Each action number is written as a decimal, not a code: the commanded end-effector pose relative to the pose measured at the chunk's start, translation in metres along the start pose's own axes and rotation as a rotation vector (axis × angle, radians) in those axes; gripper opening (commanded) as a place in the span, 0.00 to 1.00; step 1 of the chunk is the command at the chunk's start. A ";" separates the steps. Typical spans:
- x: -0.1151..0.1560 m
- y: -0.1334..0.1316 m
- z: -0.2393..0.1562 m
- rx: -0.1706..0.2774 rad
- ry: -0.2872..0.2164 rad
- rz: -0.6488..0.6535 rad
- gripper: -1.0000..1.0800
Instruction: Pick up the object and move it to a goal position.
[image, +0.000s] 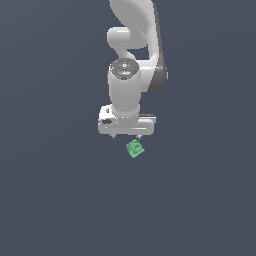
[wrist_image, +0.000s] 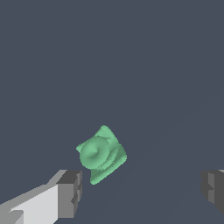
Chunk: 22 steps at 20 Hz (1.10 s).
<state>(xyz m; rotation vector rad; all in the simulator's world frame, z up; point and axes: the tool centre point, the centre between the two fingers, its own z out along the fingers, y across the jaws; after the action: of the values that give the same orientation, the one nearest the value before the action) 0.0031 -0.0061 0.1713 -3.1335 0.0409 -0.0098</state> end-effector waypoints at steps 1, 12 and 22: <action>0.000 0.000 0.000 0.000 0.000 0.000 0.96; 0.000 0.001 0.000 -0.001 0.000 0.000 0.96; -0.002 0.028 -0.006 -0.028 0.001 -0.008 0.96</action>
<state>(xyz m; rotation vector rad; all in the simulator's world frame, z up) 0.0008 -0.0330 0.1770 -3.1596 0.0339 -0.0118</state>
